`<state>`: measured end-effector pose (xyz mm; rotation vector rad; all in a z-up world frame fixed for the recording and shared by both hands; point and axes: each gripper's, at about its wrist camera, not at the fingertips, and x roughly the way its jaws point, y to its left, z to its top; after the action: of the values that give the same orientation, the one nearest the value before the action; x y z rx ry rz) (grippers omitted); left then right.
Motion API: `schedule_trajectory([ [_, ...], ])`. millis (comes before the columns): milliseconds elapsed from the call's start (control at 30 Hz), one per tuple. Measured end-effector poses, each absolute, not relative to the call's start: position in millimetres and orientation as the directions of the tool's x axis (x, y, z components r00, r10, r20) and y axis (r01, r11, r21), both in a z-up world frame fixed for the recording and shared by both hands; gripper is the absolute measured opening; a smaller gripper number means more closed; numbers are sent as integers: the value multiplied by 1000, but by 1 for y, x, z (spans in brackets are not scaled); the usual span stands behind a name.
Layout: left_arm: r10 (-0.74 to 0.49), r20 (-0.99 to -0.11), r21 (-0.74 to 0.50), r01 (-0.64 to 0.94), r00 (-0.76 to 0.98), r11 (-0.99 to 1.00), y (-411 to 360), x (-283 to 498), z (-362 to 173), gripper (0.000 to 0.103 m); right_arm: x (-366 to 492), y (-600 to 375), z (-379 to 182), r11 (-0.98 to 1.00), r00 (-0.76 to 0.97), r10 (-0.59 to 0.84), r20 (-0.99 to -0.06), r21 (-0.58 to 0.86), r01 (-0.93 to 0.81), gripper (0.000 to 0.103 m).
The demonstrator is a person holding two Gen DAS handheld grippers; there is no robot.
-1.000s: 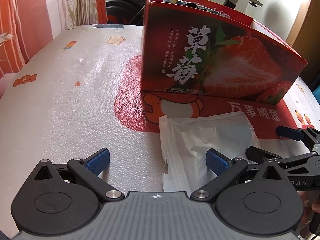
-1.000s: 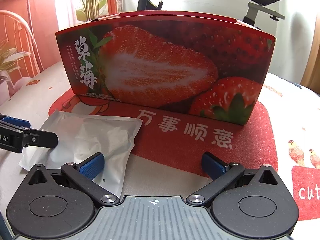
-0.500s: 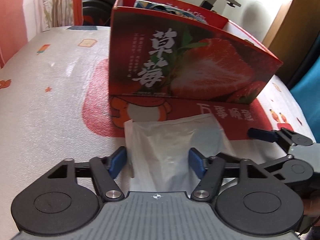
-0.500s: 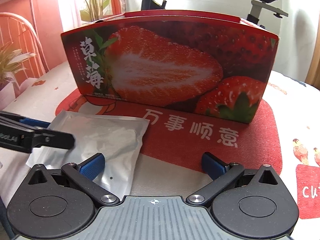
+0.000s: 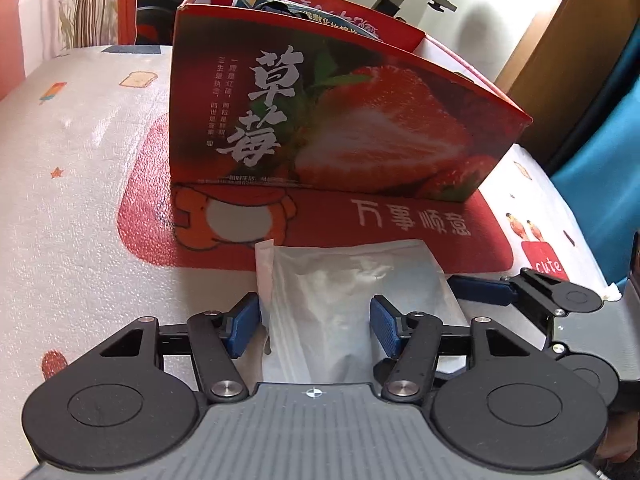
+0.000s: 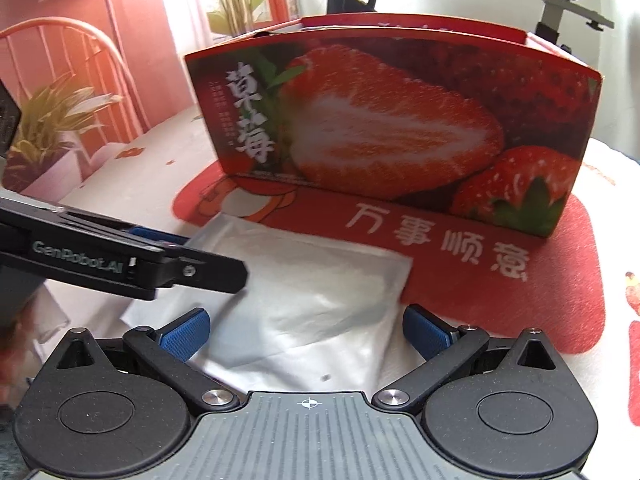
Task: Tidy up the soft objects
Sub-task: 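Close the left gripper on the edge of the silver pouch, then close the right gripper on the pouch's other edge while the left holds it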
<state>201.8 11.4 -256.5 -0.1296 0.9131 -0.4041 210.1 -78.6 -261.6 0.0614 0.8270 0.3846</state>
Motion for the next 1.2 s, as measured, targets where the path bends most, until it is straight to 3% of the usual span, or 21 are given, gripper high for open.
schedule_trajectory([
  [333, -422, -730, -339, 252, 538, 907, 28, 194, -260, 49, 211, -83, -261, 917, 607, 391, -692, 239, -318, 103],
  [600, -421, -727, -330, 262, 542, 907, 24, 194, -260, 49, 210, -83, -261, 913, 611, 400, -683, 240, -330, 100],
  [700, -438, -723, -346, 268, 535, 899, 23, 193, -261, 49, 210, -78, -261, 905, 603, 413, -683, 233, -356, 96],
  [933, -456, -714, -383, 249, 531, 889, 26, 192, -262, 48, 208, -77, -258, 905, 607, 409, -681, 221, -362, 74],
  [1067, -446, -718, -378, 240, 534, 894, 27, 192, -262, 41, 208, -82, -257, 905, 608, 418, -675, 247, -347, 70],
  [1200, -448, -717, -387, 229, 533, 893, 31, 192, -262, 40, 206, -85, -255, 895, 608, 441, -660, 278, -348, 66],
])
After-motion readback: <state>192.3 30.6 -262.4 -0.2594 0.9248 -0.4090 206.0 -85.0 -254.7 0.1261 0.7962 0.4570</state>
